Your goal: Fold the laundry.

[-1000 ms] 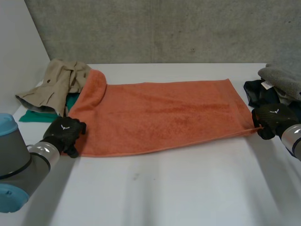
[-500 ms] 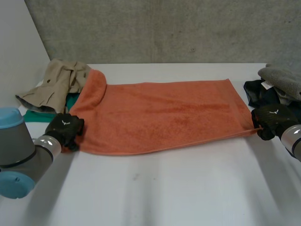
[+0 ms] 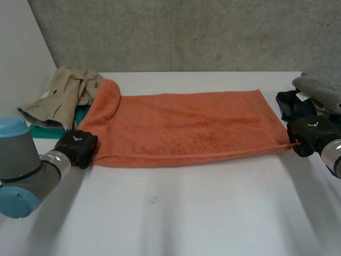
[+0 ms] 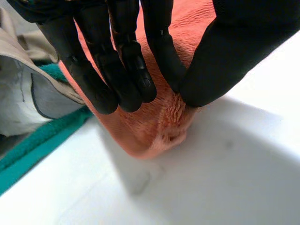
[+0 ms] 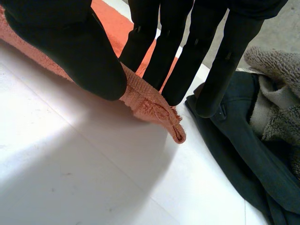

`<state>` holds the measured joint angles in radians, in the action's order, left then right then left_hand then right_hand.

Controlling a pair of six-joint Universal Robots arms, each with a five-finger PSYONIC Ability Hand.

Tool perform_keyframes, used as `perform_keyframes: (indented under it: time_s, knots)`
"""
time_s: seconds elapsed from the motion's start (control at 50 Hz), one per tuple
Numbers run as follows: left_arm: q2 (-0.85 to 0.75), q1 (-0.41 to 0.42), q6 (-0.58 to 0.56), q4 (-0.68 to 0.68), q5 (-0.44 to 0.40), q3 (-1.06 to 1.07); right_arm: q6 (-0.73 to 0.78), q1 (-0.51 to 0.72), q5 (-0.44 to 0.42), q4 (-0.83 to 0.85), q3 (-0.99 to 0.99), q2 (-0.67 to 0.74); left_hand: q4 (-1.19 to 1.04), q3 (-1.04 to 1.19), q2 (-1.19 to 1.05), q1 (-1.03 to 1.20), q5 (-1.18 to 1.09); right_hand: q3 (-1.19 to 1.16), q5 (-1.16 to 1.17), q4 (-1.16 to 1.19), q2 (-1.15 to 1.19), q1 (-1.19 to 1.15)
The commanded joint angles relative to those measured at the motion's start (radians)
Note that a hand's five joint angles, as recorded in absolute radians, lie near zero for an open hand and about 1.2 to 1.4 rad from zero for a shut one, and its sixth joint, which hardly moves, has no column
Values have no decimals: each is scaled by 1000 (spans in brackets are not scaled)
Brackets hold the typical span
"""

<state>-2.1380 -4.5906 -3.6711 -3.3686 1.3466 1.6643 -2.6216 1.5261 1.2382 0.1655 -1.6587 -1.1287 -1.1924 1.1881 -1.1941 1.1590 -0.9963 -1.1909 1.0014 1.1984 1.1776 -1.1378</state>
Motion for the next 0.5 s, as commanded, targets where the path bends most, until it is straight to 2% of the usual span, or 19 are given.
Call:
perform_keyframes:
  time_s: [0.02, 0.06, 0.18, 0.32, 0.5]
  knots:
    - [79, -27, 3, 77, -26, 49, 0, -1, -3, -40, 7, -13, 14, -9, 15, 20, -8, -205, 220, 198, 219, -258]
    - [98, -34, 8, 75, -32, 66, 0, 0, -3, -43, 8, -11, 221, -217, 223, -187, 199, -205, 220, 198, 219, -258]
    - [159, -51, 25, 77, -38, 121, 0, 0, -3, -43, 10, -10, 430, -425, 431, -396, 408, -205, 220, 198, 219, -258]
    - [158, -54, 28, 75, -44, 138, 5, 3, -3, -43, 10, -6, 439, -434, 440, -405, 417, -205, 220, 198, 219, -258]
    - [77, -45, 26, 45, -34, 91, 6, 6, -3, -44, 7, -5, 427, -423, 429, -394, 405, -205, 220, 198, 219, -258]
